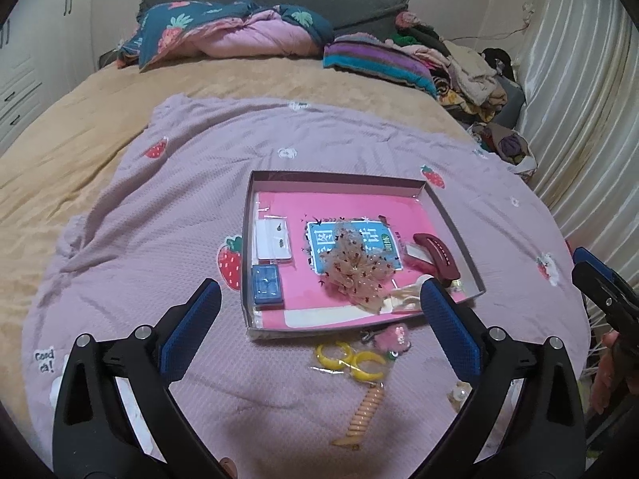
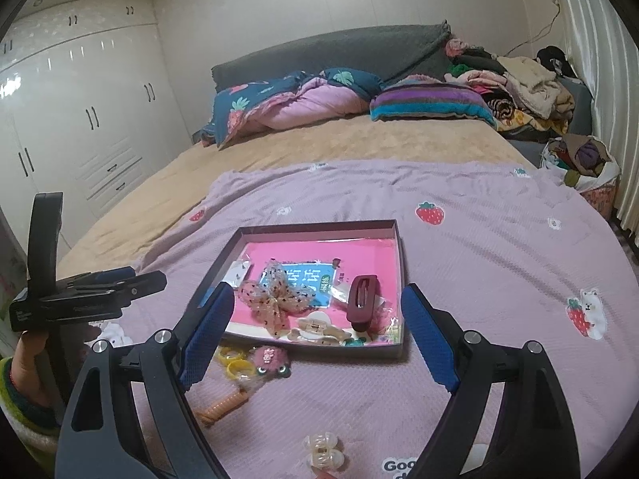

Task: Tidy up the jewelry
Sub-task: 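Lift both open tools out of the tray toward the remaining accessories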

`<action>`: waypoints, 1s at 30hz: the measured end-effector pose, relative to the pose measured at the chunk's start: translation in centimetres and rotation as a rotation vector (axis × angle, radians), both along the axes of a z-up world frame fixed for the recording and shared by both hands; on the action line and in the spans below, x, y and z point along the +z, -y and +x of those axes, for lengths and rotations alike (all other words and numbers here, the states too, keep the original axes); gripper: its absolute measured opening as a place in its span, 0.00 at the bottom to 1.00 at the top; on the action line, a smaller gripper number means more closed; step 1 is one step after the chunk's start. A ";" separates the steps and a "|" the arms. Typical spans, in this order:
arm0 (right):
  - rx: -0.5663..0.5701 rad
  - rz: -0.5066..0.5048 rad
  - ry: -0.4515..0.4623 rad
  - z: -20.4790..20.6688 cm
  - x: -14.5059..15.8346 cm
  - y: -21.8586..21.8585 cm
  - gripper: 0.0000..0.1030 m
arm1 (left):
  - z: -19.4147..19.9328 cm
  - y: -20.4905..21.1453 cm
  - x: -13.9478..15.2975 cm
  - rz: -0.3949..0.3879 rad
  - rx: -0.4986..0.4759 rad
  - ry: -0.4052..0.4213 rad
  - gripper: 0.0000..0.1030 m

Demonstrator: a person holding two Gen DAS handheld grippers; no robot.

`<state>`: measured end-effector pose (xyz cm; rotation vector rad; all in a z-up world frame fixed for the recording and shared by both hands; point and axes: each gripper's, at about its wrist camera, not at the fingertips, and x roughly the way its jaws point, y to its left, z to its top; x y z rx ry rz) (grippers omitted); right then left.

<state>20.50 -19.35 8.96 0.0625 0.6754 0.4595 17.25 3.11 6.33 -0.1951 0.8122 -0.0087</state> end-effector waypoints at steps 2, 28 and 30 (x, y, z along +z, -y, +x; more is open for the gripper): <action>0.003 0.001 0.007 -0.5 0.3 0.0 0.82 | -0.5 0.0 0.3 0.000 -0.001 0.008 0.91; 0.045 -0.002 0.048 -6.5 1.2 -0.3 0.86 | -6.3 0.7 -0.1 0.032 -0.014 0.023 0.91; 0.047 -0.002 0.045 -6.9 1.0 -0.3 0.86 | -6.6 0.9 -0.2 0.034 -0.018 0.022 0.91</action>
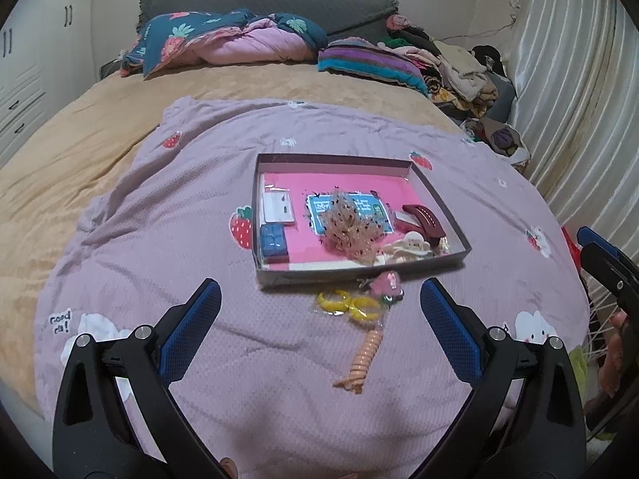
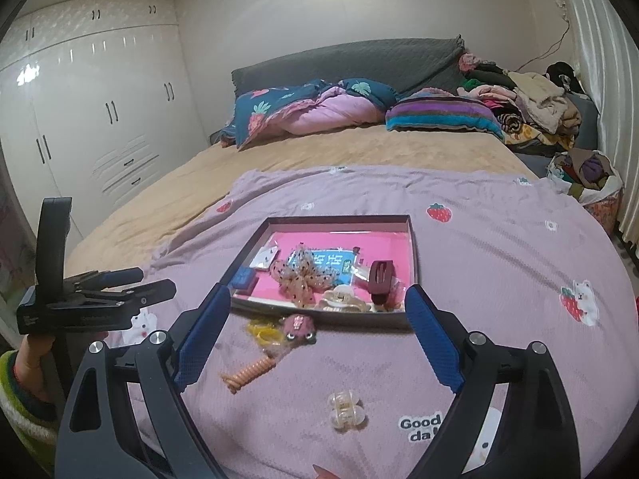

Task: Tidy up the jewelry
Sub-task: 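Lift both open tools out of the tray toward the remaining accessories, then grasp peach coiled hair tie with left tool while right tool grasps pink pom-pom clip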

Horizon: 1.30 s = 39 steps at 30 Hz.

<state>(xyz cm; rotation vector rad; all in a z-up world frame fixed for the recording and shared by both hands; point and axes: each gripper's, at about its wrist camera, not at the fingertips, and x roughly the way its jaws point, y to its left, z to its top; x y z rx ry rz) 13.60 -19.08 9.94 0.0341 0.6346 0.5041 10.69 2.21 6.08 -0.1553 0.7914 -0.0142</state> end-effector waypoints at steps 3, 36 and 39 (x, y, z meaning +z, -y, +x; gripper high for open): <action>0.002 -0.003 -0.005 -0.5 -0.4 0.1 0.86 | -0.5 0.3 -0.4 0.006 -0.004 -0.004 0.91; 0.051 -0.042 -0.168 -0.3 -6.4 -0.5 0.86 | -1.9 3.4 -8.7 0.069 -0.148 -0.188 0.79; 0.056 -0.050 -0.180 0.2 -6.8 -0.9 0.86 | -1.7 3.7 -9.2 0.066 -0.166 -0.198 0.74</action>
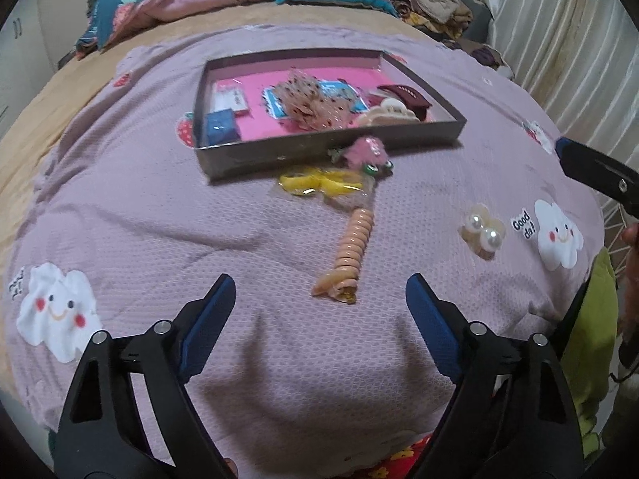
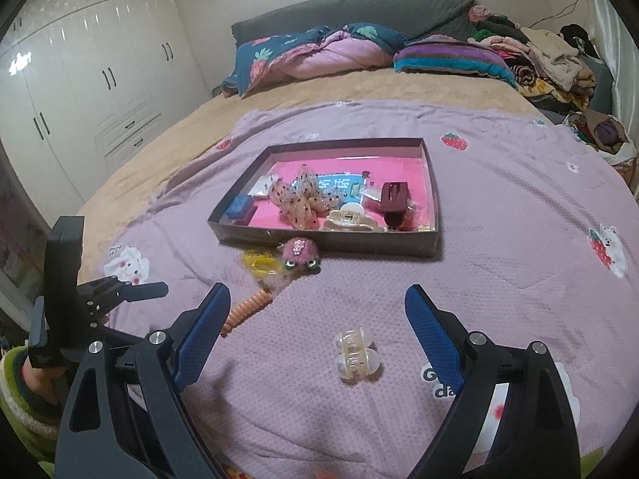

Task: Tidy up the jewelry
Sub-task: 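Grasp peach coiled hair tie with left tool while right tool grasps pink pom-pom clip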

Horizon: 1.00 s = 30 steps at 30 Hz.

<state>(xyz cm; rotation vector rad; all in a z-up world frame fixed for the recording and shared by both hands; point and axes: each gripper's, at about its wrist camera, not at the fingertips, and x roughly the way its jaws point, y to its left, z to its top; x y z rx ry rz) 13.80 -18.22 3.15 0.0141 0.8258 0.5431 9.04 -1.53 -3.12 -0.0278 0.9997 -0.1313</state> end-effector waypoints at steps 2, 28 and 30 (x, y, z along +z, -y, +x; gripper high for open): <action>0.003 -0.002 -0.006 0.4 -0.2 -0.2 0.86 | 0.2 0.3 -0.3 0.001 -0.010 -0.007 0.72; 0.051 -0.017 -0.197 7.7 -6.2 -5.0 0.74 | 3.6 2.3 -3.8 -0.017 -0.071 -0.074 0.52; 0.052 -0.015 -0.213 8.1 -6.6 -5.3 0.66 | 3.7 2.2 -3.9 -0.019 -0.072 -0.077 0.49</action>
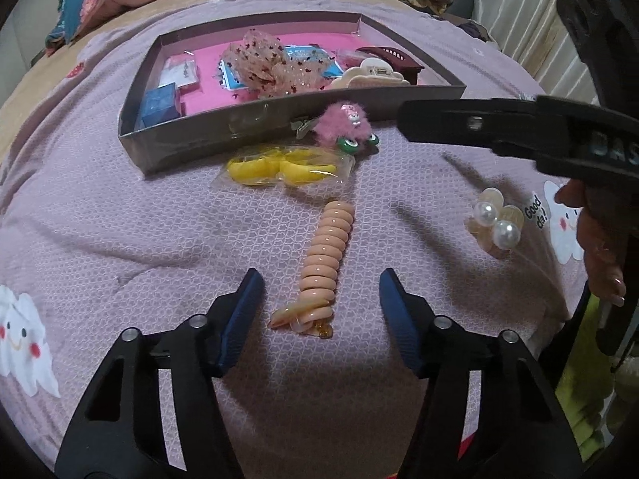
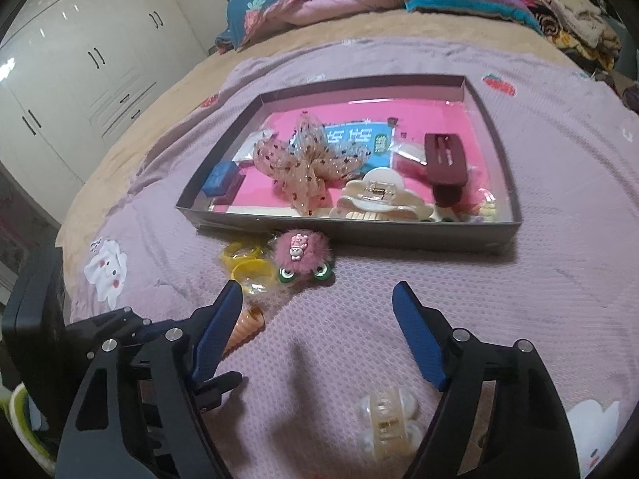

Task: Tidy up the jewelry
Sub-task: 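Grasp peach coiled hair tie with left tool while right tool grasps pink pom-pom clip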

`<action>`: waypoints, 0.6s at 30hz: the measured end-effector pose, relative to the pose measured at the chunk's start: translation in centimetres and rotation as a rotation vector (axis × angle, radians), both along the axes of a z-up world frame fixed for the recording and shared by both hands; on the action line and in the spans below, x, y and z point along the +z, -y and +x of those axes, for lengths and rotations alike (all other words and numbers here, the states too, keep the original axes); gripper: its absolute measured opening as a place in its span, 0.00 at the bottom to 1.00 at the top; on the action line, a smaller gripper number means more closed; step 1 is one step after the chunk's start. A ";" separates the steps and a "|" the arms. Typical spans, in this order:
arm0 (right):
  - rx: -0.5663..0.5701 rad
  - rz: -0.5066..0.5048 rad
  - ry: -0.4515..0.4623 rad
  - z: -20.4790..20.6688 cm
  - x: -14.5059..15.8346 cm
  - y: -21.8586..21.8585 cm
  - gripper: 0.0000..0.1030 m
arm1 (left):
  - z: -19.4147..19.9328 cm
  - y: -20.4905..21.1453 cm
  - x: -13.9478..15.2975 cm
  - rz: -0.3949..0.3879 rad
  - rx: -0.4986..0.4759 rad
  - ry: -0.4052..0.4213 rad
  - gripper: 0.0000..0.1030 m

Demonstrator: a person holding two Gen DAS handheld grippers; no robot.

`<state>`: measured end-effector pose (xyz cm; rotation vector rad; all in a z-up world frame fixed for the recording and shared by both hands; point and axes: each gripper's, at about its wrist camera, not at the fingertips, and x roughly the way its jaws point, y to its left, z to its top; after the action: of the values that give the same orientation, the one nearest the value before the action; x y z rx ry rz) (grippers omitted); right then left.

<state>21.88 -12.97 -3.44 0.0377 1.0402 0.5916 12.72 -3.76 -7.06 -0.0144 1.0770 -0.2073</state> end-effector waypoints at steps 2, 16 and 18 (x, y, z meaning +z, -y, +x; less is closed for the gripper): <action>0.005 0.000 -0.026 0.6 -0.6 -0.5 0.62 | 0.0 0.0 0.0 -0.002 -0.005 0.000 0.43; -0.017 0.018 -0.138 3.7 -4.0 -3.7 0.34 | 0.2 -0.3 -0.3 -0.029 -0.027 -0.012 0.20; -0.018 0.021 -0.132 3.6 -3.9 -3.6 0.32 | 0.0 -0.4 -0.3 -0.031 -0.026 -0.013 0.17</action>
<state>25.46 -9.33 -7.38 0.1058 1.1609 0.5902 12.70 -3.32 -7.34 -0.0296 1.0872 -0.2480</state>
